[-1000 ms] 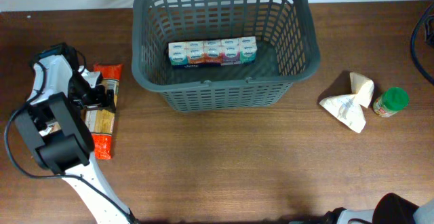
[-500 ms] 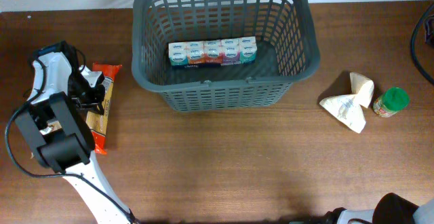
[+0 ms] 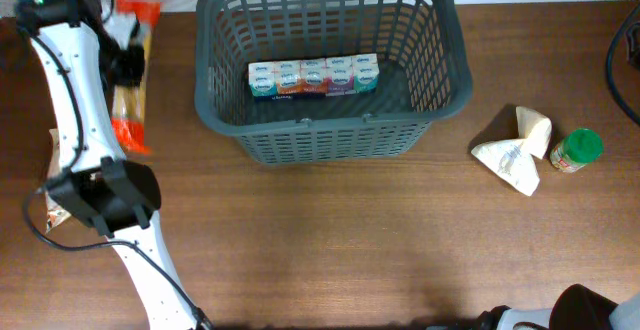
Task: Pack container
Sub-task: 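Lift the pasta package into the basket and release it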
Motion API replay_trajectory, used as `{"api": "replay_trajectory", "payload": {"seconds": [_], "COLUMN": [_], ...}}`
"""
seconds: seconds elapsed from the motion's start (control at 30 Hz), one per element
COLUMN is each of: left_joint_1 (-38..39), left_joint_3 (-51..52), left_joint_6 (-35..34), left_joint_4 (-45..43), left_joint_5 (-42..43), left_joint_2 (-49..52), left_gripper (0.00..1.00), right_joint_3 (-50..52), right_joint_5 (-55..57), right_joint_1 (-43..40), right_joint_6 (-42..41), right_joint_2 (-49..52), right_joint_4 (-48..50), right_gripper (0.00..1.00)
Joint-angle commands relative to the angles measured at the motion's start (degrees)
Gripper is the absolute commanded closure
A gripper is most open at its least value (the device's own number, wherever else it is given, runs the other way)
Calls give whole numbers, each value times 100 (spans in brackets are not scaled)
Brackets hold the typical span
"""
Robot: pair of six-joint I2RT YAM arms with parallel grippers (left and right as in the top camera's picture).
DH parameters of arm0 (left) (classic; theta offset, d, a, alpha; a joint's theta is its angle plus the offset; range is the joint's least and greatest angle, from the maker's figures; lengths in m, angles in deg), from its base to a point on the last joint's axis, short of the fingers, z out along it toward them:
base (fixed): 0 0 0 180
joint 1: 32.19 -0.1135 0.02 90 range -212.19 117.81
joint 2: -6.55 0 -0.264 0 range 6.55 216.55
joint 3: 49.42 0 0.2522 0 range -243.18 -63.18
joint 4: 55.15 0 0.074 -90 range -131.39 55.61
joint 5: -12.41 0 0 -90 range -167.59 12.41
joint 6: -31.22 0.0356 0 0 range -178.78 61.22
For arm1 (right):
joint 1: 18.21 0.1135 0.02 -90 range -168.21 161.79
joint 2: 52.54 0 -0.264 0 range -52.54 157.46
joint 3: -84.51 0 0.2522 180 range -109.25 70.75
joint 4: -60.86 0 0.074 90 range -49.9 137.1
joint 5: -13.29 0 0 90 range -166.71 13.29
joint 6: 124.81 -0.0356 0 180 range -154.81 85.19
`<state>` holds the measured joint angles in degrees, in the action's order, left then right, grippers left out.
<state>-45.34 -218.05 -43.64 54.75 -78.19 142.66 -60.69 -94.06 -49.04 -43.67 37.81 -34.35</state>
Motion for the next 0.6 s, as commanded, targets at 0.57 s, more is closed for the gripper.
{"api": "replay_trajectory", "payload": {"seconds": [0.57], "left_joint_1": [3060], "left_joint_3": [-2302], "left_joint_6": [4428], "left_joint_4": [-892], "left_joint_5": [85], "left_joint_2": [-1829], "left_gripper": [98], "right_joint_3": [-13], "right_joint_5": [48], "right_joint_1": [-37], "right_joint_6": [-4], "right_joint_2": [13], "right_joint_4": [15], "right_gripper": [1]}}
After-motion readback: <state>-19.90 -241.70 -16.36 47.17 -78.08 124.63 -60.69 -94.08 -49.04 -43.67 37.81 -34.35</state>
